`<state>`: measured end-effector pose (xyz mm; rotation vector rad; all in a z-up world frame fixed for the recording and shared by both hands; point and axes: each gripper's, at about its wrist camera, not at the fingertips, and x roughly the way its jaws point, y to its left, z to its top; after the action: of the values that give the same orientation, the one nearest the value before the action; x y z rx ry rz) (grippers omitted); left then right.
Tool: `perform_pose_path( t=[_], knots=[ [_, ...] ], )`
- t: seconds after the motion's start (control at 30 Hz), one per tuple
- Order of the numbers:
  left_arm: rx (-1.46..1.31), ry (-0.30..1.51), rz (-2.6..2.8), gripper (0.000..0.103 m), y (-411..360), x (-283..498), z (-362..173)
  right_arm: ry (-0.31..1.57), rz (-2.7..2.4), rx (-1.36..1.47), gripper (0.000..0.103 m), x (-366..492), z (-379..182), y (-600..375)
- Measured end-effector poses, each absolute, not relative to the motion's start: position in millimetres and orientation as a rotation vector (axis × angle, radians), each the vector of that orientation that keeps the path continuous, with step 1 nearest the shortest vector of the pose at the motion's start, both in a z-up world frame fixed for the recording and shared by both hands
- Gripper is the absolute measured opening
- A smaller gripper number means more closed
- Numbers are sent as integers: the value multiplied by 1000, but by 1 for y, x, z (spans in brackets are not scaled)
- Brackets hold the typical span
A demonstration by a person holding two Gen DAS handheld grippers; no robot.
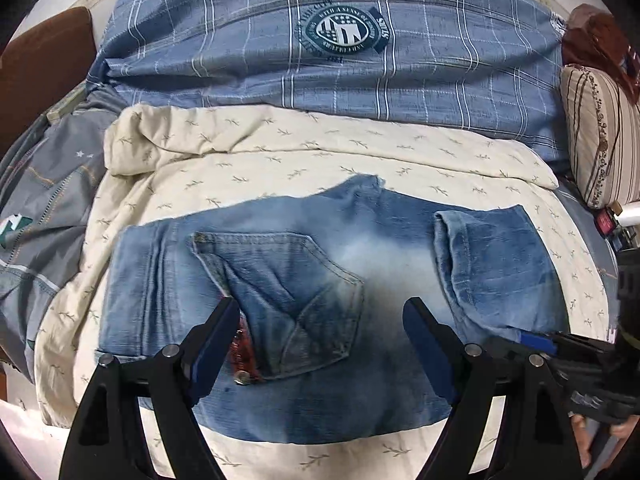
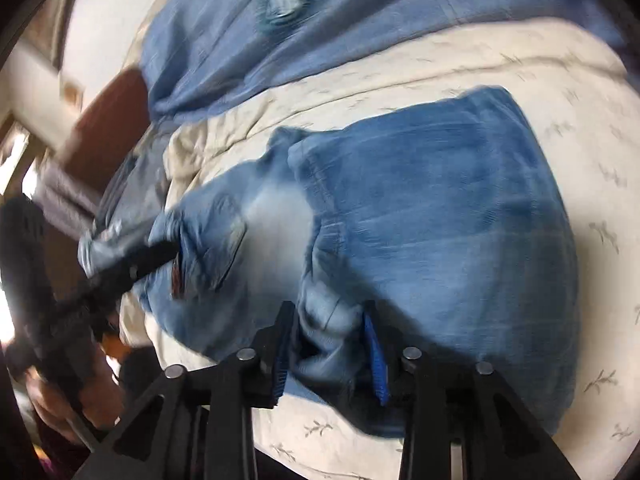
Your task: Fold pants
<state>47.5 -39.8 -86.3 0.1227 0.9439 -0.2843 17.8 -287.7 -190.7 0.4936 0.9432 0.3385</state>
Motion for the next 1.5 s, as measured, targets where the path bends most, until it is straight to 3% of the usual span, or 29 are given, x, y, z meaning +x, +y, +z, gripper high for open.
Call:
perform_pose_path(
  t=[0.07, 0.13, 0.17, 0.33, 0.5, 0.57, 0.83, 1.23, 1.33, 1.4, 1.43, 1.5],
  knots=[
    [126, 933, -292, 85, -41, 45, -85, 886, 436, 528, 43, 5, -182, -294],
    [130, 931, -313, 85, -47, 43, -85, 781, 458, 597, 68, -7, -172, -312],
    [139, 929, -333, 85, -54, 40, -86, 730, 426, 625, 69, -13, -169, -324],
    [221, 888, -425, 85, -97, 25, -89, 636, 263, 825, 69, -31, -179, -388],
    [286, 870, -447, 85, -145, 49, -90, 824, 196, 901, 65, -22, -214, -405],
    [283, 907, -481, 85, -162, 65, -94, 916, 191, 878, 54, -20, -228, -402],
    [424, 1006, -406, 86, -207, 105, -153, 946, 247, 794, 51, -32, -225, -401],
    [284, 910, -396, 86, -130, 82, -119, 714, 228, 755, 52, -12, -179, -394],
    [273, 890, -389, 86, -90, 69, -110, 726, 152, 738, 52, 14, -178, -384],
    [267, 877, -357, 86, -63, 67, -105, 784, 84, 745, 61, 37, -189, -380],
    [253, 871, -321, 86, -41, 65, -101, 864, 49, 762, 62, 51, -204, -378],
    [213, 868, -258, 86, -7, 64, -95, 833, 19, 753, 64, 52, -200, -374]
  ],
)
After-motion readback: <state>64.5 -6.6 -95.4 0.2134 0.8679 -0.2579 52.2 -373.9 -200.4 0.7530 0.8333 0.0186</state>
